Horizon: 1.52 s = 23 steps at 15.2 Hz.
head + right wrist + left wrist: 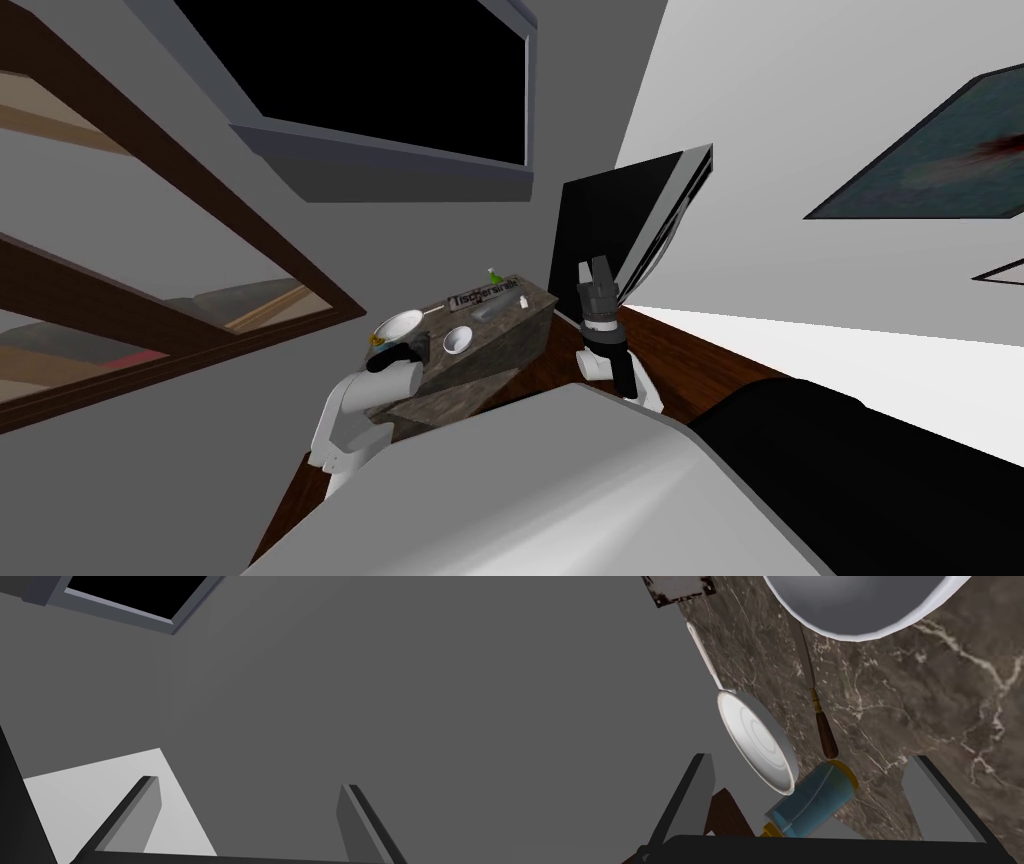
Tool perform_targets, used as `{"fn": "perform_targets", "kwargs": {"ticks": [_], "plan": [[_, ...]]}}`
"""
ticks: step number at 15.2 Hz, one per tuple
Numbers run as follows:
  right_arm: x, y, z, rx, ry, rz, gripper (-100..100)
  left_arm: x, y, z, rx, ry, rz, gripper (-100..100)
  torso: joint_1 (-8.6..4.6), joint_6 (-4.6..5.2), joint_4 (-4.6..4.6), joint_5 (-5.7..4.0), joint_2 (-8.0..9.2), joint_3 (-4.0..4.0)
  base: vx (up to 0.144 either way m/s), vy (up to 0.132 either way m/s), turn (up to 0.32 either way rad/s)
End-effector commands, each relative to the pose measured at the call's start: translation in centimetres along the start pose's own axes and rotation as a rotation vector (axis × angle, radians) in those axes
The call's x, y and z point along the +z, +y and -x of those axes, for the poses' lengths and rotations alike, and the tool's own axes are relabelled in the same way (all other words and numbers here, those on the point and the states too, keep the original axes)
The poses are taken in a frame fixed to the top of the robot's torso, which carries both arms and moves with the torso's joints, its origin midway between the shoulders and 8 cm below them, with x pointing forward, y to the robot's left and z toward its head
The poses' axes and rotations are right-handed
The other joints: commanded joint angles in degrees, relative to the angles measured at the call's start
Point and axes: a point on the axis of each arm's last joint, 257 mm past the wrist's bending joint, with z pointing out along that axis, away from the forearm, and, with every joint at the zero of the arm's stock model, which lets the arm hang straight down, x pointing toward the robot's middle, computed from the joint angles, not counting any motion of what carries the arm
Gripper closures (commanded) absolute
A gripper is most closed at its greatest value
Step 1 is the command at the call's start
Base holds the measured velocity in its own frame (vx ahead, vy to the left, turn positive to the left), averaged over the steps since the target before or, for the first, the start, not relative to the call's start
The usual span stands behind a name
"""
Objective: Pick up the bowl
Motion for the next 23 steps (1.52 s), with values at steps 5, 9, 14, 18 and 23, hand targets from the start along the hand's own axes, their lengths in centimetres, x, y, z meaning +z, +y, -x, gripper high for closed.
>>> {"fn": "perform_targets", "kwargs": {"ticks": [5,9,14,18,23], "plan": [[0.0,0.0,0.0,0.000,0.000,0.000,0,0.2,2.6,-0.4,-0.014,0.000,0.119,-100,0.00,0.00,0.00,0.00,0.02,0.01,0.022,-0.011,-0.024],[0.0,0.0,0.0,0.000,0.000,0.000,0,0.1,4.2,-0.6,-0.021,0.001,0.194,-100,-0.01,0.00,0.00,0.00,0.00,0.00,0.029,-0.015,-0.025],[0.0,0.0,0.0,0.000,0.000,0.000,0,-0.2,6.2,-1.4,-0.040,0.013,0.287,-100,-0.05,0.01,0.00,-0.01,-0.02,-0.01,0.029,-0.019,-0.028],[0.0,0.0,0.0,0.000,0.000,0.000,0,-0.6,7.6,-2.7,-0.064,0.037,0.360,-100,-0.03,0.00,0.00,0.00,0.00,0.00,0.027,-0.015,-0.016],[0.0,0.0,0.0,0.000,0.000,0.000,0,-1.4,9.2,-5.7,-0.109,0.096,0.443,-100,-0.06,0.01,0.00,-0.01,-0.01,-0.01,0.030,-0.020,-0.018]]}}
